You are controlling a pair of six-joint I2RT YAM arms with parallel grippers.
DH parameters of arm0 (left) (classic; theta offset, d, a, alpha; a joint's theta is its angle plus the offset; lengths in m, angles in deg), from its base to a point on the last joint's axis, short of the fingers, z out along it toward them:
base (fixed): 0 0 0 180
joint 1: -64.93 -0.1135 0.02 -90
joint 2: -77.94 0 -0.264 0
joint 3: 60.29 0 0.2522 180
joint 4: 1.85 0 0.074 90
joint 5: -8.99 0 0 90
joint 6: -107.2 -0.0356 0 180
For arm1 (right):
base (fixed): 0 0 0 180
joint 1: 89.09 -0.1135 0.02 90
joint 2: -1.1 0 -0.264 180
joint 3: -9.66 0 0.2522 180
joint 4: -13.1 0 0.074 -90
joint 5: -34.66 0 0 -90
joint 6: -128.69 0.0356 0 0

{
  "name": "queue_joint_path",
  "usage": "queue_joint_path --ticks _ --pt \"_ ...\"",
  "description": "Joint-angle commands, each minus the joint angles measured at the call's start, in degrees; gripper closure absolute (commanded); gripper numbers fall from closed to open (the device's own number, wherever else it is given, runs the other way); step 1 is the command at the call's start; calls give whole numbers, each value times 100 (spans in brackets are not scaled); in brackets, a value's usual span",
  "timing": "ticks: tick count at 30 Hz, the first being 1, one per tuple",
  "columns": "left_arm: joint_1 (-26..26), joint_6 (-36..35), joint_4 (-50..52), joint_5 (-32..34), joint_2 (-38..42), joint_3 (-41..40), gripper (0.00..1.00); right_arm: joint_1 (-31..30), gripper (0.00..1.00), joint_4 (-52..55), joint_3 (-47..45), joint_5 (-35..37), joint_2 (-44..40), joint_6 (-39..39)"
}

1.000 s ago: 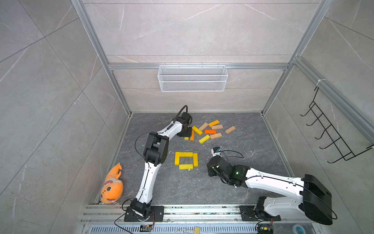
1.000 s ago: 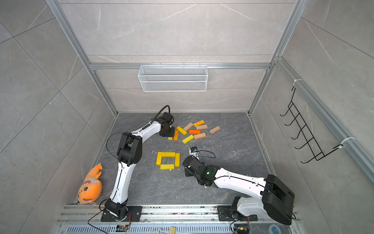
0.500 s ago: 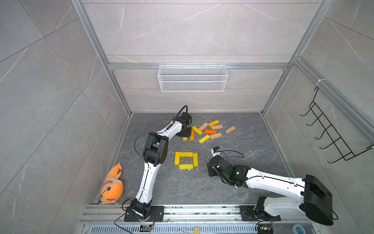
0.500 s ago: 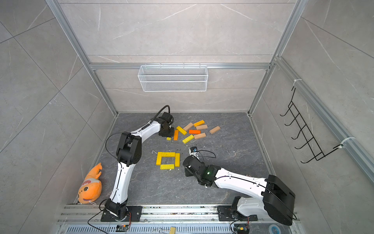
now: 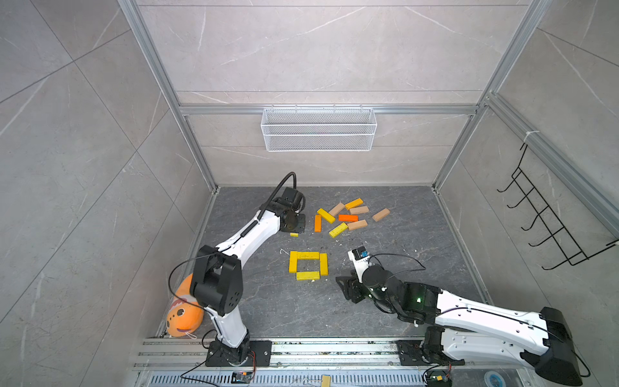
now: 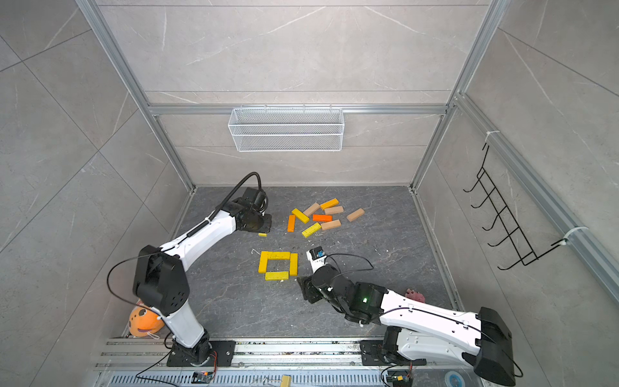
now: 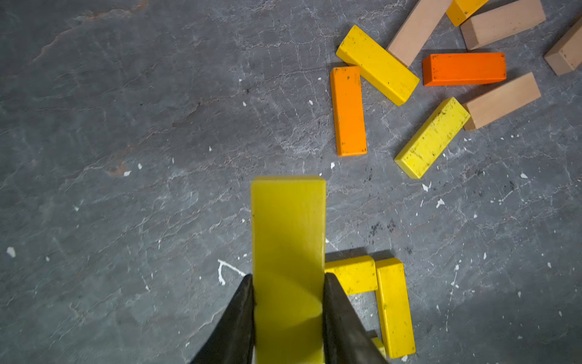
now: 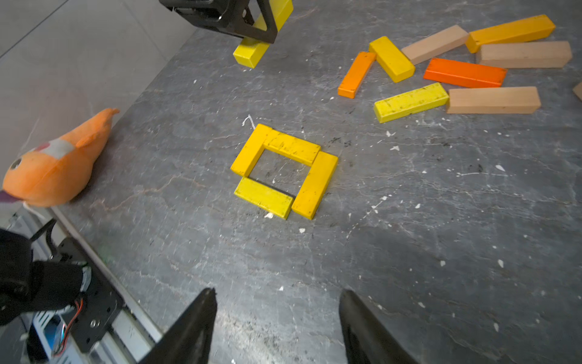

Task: Assemble the number 8 with building blocks
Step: Pick up the building block from the center of the board, then assemble the building block at the center of the board.

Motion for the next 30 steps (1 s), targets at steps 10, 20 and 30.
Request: queue_joint_path --ticks 10,20,30 --pt "1402 1670 654 977 2592 -2392 70 -1507 1 693 166 1053 154 -155" --pt "2242 2902 520 1058 3045 -3578 71 -1863 1 262 -41 1288 -145 -362" --pt "2249 3081 -162 722 2750 -4164 71 -1871 1 49 -406 1143 -1132 -842"
